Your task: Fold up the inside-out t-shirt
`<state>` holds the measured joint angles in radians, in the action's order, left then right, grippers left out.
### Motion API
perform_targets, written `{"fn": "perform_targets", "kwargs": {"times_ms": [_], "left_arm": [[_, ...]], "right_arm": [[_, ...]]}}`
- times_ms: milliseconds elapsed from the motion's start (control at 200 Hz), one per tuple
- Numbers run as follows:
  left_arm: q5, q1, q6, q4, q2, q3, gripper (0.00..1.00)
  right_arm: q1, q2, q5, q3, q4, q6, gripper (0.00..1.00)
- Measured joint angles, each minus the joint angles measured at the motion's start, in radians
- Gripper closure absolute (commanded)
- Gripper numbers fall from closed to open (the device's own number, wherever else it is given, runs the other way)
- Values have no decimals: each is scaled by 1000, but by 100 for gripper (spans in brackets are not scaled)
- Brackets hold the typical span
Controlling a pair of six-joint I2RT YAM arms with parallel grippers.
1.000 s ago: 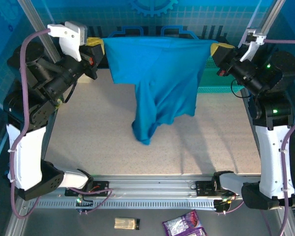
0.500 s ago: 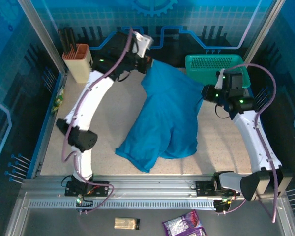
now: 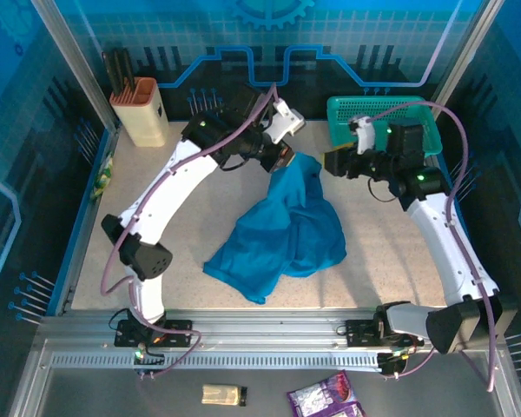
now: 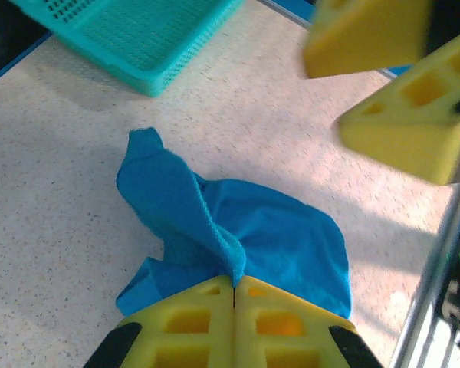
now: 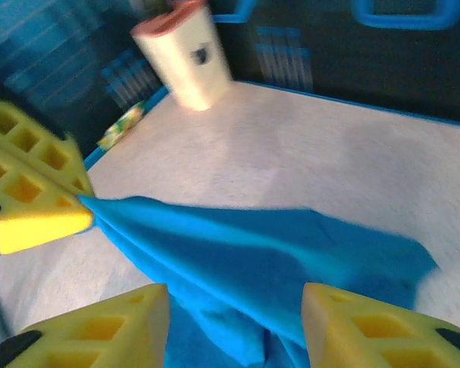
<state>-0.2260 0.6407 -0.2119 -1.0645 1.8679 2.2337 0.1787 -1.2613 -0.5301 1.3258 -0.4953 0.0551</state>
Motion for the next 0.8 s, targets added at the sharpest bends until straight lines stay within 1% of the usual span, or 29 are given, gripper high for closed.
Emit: {"fn": "perform_targets", "kwargs": {"times_ms": [85,215,305,360,385,510,695,795], "left_arm": [[-16,14,-36,2,-72,-81,100],[-49,19,-74,12,-158,-165,100],[-64,19,-87,19,-198,-201,100],[-71,19,-90,23,-215,-219,100],[-74,19,-95,23,-222,-225,100],[-84,19,-106,23,-232,-243,100],[-93,19,-110,23,-232,-249,100],[-99,19,-113,23,-233,-253,100]], "right_arm": [[38,-33,-86,12,-5,-152,43],[44,-76,-196,42,-55,-374,36],[55,-86,-263,58,-106,-523,35],[68,-88,-296,65,-131,-594,37],[76,-89,-311,71,-145,-624,38],[104,-108,-364,100,-179,-724,52],[129,-164,-369,144,-221,-785,69],[131,-180,-369,158,-241,-808,74]]}}
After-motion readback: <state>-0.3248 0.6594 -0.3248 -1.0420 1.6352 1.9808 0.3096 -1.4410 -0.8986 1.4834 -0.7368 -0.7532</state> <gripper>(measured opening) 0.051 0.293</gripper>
